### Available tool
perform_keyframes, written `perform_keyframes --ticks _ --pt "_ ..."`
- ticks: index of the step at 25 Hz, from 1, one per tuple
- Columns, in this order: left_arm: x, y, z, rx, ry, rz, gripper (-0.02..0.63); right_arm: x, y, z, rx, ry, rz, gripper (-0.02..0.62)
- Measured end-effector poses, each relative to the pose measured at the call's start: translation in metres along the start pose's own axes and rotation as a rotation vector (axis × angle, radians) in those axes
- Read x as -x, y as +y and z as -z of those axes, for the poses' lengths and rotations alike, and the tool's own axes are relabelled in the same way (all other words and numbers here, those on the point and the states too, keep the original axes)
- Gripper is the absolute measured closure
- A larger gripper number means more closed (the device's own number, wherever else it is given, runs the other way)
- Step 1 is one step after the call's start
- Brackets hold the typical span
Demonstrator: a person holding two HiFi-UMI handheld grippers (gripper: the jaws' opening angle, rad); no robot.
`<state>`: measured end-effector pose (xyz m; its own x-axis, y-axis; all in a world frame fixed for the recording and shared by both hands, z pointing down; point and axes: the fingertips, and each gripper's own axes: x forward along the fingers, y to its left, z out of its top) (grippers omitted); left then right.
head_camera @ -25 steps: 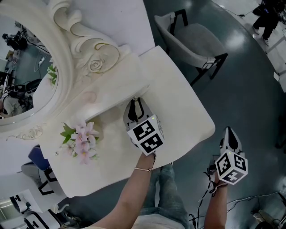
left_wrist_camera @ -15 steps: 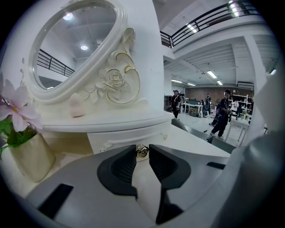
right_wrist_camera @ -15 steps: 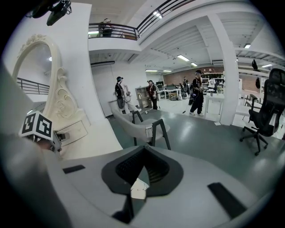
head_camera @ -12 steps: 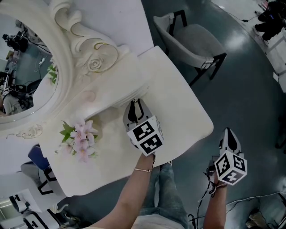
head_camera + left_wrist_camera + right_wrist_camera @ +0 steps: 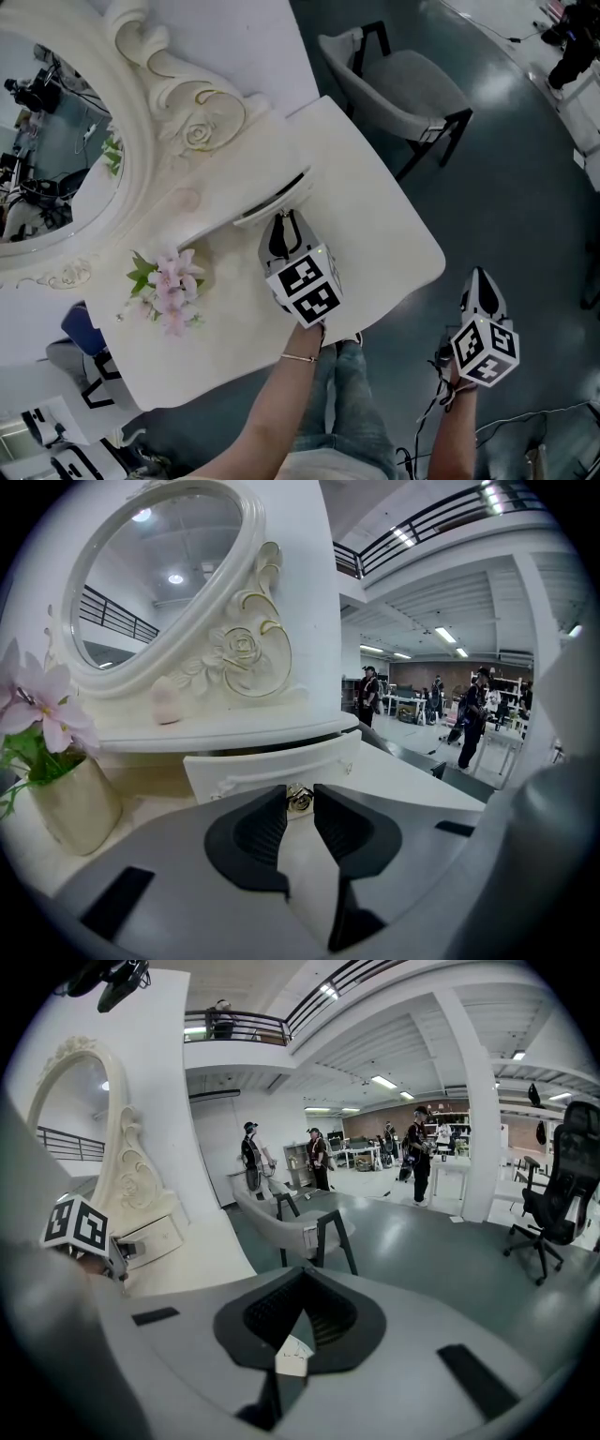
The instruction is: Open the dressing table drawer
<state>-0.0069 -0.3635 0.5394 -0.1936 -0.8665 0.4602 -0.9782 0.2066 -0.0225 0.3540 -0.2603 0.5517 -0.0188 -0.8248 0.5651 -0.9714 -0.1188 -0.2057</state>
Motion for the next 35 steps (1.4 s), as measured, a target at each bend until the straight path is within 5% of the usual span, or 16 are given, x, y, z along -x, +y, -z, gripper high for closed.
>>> perform_keyframes --ticks 35 --pt "0.025 -0.008 0.015 0.023 0.034 0.017 0.503 0.016 -0.006 0.001 0.001 -0.018 0.003 0.589"
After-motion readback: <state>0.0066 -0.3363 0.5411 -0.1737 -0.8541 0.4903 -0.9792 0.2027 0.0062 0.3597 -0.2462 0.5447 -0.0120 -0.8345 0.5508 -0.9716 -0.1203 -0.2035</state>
